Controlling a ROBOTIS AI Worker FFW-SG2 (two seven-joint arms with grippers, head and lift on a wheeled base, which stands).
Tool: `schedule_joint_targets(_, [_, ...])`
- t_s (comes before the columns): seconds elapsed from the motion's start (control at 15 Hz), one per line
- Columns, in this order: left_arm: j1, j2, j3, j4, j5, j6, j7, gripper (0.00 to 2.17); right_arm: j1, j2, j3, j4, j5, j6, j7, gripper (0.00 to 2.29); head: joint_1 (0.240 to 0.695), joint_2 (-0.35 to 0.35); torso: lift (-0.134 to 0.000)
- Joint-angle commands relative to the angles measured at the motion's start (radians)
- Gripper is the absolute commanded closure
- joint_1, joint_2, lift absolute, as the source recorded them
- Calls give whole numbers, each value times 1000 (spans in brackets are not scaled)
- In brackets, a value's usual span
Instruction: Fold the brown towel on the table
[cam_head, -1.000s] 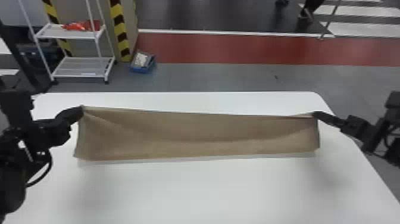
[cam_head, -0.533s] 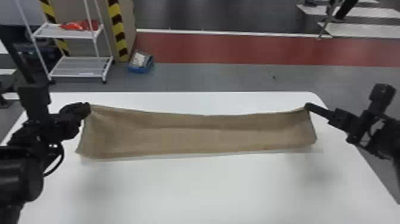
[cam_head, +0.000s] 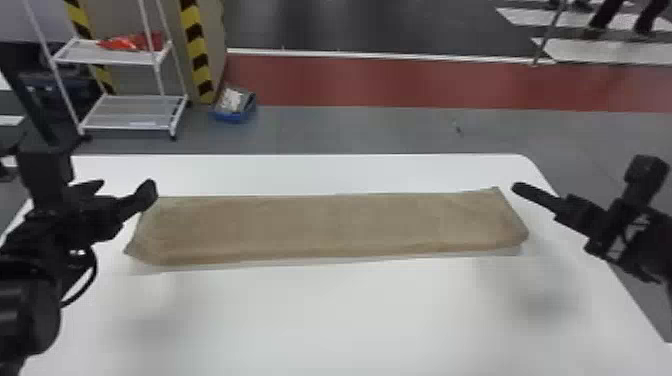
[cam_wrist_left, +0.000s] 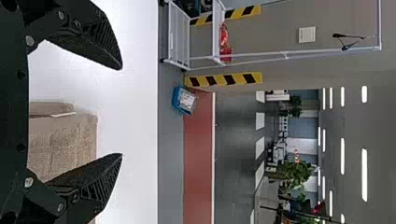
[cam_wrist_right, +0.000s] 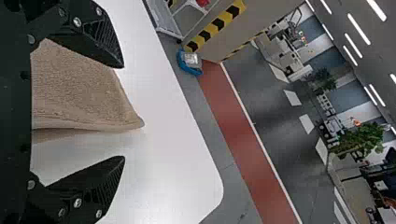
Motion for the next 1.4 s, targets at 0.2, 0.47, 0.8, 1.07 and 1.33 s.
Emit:
schedule_joint_targets(0.2, [-1, 0, 31, -13, 110, 119, -16, 272, 35, -24, -5, -21, -6, 35, 4, 113, 695, -84, -110])
schedule_joint_targets(0.47, [-27, 3, 33, -12, 124, 331, -44, 269, 43, -24, 26, -21, 5, 32, 9, 130, 695, -98, -110])
schedule_joint_targets(0.8, [-13, 5, 45, -41, 125, 410, -52, 1112, 41, -22, 43, -21, 8, 32, 17, 221, 695, -102, -110])
schedule_joint_targets(1.07, [1, 0, 48, -58, 127, 395, -38, 1440, 38, -22, 49, -21, 8, 32, 17, 221, 695, -93, -110])
schedule_joint_targets(1.33, [3, -1, 45, -59, 127, 377, -45, 1619, 33, -22, 58, -21, 10, 32, 21, 478, 695, -91, -110])
